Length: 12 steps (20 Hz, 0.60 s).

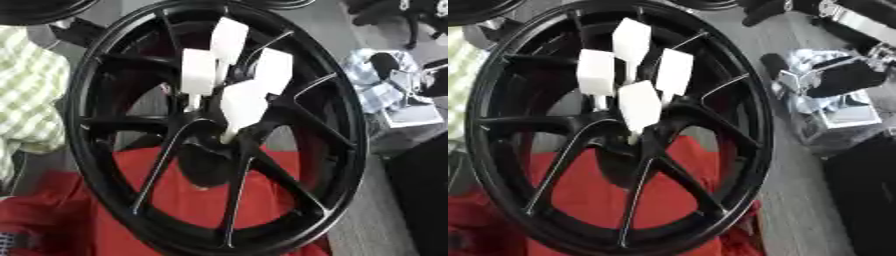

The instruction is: Pull the pin out of the wheel hub.

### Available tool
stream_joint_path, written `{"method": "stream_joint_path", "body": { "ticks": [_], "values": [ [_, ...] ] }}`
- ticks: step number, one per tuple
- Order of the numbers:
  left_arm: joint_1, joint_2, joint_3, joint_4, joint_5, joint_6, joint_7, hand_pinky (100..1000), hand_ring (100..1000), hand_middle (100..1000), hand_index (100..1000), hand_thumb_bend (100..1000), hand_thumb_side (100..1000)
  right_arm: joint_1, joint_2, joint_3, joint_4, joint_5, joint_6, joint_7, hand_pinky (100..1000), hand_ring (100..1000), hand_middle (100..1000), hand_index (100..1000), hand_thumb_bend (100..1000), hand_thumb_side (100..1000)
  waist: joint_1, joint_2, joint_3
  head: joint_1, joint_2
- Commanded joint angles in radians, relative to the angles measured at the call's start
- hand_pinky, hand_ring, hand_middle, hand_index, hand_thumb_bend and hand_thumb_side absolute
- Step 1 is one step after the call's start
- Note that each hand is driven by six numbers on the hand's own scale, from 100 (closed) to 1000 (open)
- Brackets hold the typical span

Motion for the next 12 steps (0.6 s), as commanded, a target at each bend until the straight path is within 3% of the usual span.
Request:
{"method": "stream_joint_path", "body": {
  "ticks": [1,12],
  "values": [
    [-0.021,0.009,0.001,-0.022,0.011,-0.006,-0.005,597,702,599,757,100,727,-0.036,-0.040,0.017,-0.007,0.008,0.017,0.020,927,898,916,830,100,199,0.009,-0.014,0.028,0.022,-0.023],
    [-0.041,0.002,-0.007,-0.022,0.034,-0.004,-0.020,598,702,600,757,100,727,-0.119,-0.027,0.095,-0.007,0.046,0.159,0.053,931,911,930,858,100,198,0.012,-0.017,0.066,0.006,-0.019]
  ]
}}
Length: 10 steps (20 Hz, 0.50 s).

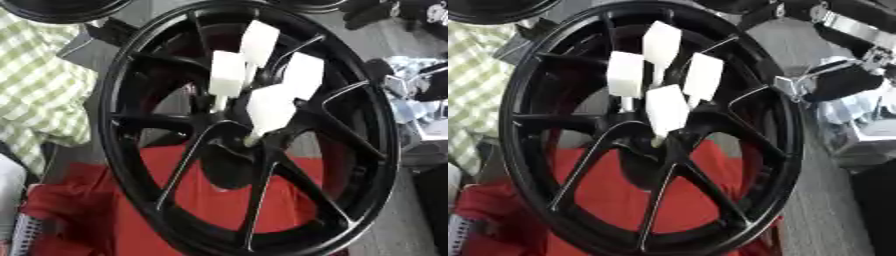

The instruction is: Pull the pin out of the wheel hub.

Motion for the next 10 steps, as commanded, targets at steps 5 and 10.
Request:
{"method": "stream_joint_path", "body": {
  "ticks": [5,10],
  "values": [
    [-0.010,0.009,0.000,-0.022,0.008,0.004,-0.008,598,703,600,756,100,730,-0.041,-0.017,0.027,-0.007,0.050,0.066,0.002,932,915,932,865,100,200,0.003,-0.019,0.003,-0.022,-0.027],
    [-0.011,0.010,-0.001,-0.022,0.008,0.007,-0.011,599,703,600,756,100,730,-0.048,-0.005,0.051,-0.007,0.086,0.125,0.008,933,921,937,873,100,206,0.002,-0.019,0.006,-0.032,-0.028]
  ]
}}
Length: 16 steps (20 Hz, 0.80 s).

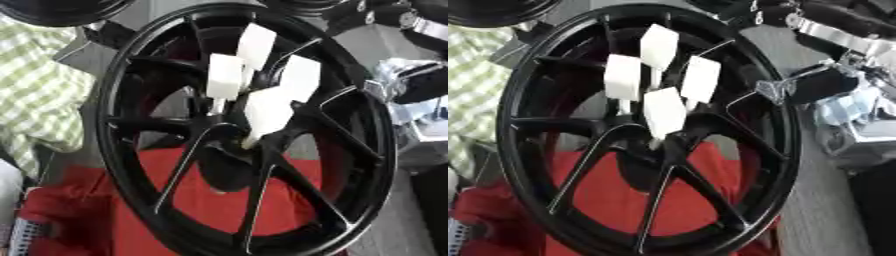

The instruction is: Pull the pin out of the wheel hub.

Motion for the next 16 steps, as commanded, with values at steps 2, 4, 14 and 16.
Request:
{"method": "stream_joint_path", "body": {
  "ticks": [2,4,14,16],
  "values": [
    [-0.009,0.011,0.003,-0.022,0.004,0.001,-0.003,599,702,599,755,100,731,-0.015,-0.015,0.010,-0.007,0.038,0.056,0.009,933,928,939,882,100,211,0.002,-0.020,0.001,-0.009,-0.006],
    [-0.007,0.011,0.002,-0.022,0.005,0.004,-0.003,598,702,599,753,100,733,-0.023,-0.016,0.019,-0.007,0.057,0.085,0.018,931,931,939,884,100,214,0.003,-0.022,-0.001,-0.008,0.000],
    [-0.011,0.015,-0.002,-0.022,0.010,0.009,-0.006,599,702,599,752,100,731,-0.056,-0.016,0.042,-0.007,0.053,0.176,0.037,938,937,943,895,100,224,0.004,-0.027,-0.005,-0.009,0.008],
    [-0.010,0.013,-0.003,-0.022,0.011,0.011,-0.006,599,697,598,751,100,735,-0.060,-0.013,0.047,-0.007,0.050,0.181,0.039,942,935,929,904,100,270,0.003,-0.028,-0.003,-0.012,0.008]
  ]
}}
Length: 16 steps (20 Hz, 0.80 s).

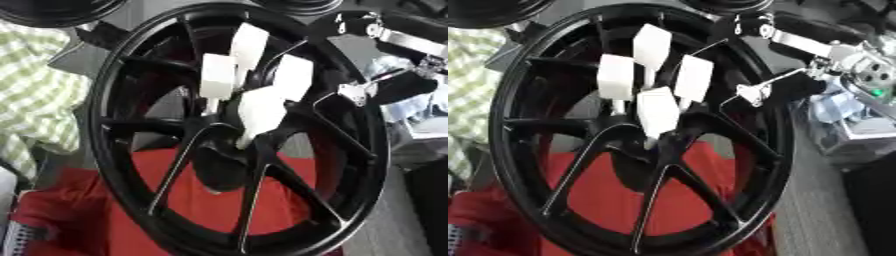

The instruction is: Pull the pin out of the wheel hub.

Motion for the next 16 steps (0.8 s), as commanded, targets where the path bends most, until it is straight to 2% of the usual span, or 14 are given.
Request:
{"method": "stream_joint_path", "body": {
  "ticks": [1,2,3,4,5,6,8,16],
  "values": [
    [-0.009,0.011,0.000,-0.022,0.007,0.005,-0.001,598,697,598,751,100,734,-0.023,-0.016,0.004,-0.007,-0.011,0.021,0.005,943,936,930,904,100,280,0.002,-0.028,0.001,-0.007,-0.001],
    [-0.008,0.010,-0.001,-0.022,0.007,0.007,-0.001,599,696,598,751,100,735,-0.031,-0.013,0.013,-0.007,-0.016,0.034,0.010,945,935,925,905,100,331,0.001,-0.029,0.002,-0.007,0.000],
    [-0.007,0.009,-0.001,-0.022,0.007,0.008,-0.001,599,696,598,751,100,735,-0.038,-0.010,0.020,-0.007,-0.023,0.045,0.017,945,935,925,905,100,338,0.000,-0.030,0.002,-0.007,0.000],
    [-0.007,0.008,-0.001,-0.022,0.007,0.009,-0.001,599,696,597,750,100,735,-0.044,-0.007,0.027,-0.007,-0.032,0.054,0.025,947,931,919,906,100,432,-0.001,-0.031,0.002,-0.007,0.001],
    [-0.007,0.008,-0.002,-0.022,0.007,0.010,-0.002,599,696,597,750,100,736,-0.047,-0.005,0.035,-0.007,-0.044,0.059,0.037,947,930,918,905,100,461,-0.001,-0.031,0.003,-0.007,0.002],
    [-0.006,0.007,-0.002,-0.022,0.007,0.011,-0.002,598,695,597,750,100,736,-0.051,-0.004,0.041,-0.007,-0.058,0.063,0.049,951,932,922,904,100,542,-0.002,-0.032,0.003,-0.006,0.002],
    [-0.005,0.007,-0.002,-0.022,0.007,0.013,-0.002,599,695,597,750,100,736,-0.060,-0.003,0.044,-0.007,-0.086,0.064,0.074,957,936,930,906,100,592,-0.003,-0.035,0.002,-0.004,0.002],
    [-0.002,0.002,-0.003,-0.022,0.014,0.020,0.000,599,694,597,750,100,737,-0.109,-0.009,0.033,-0.007,-0.192,0.086,0.131,964,950,945,911,100,604,-0.001,-0.050,0.000,-0.006,0.006]
  ]
}}
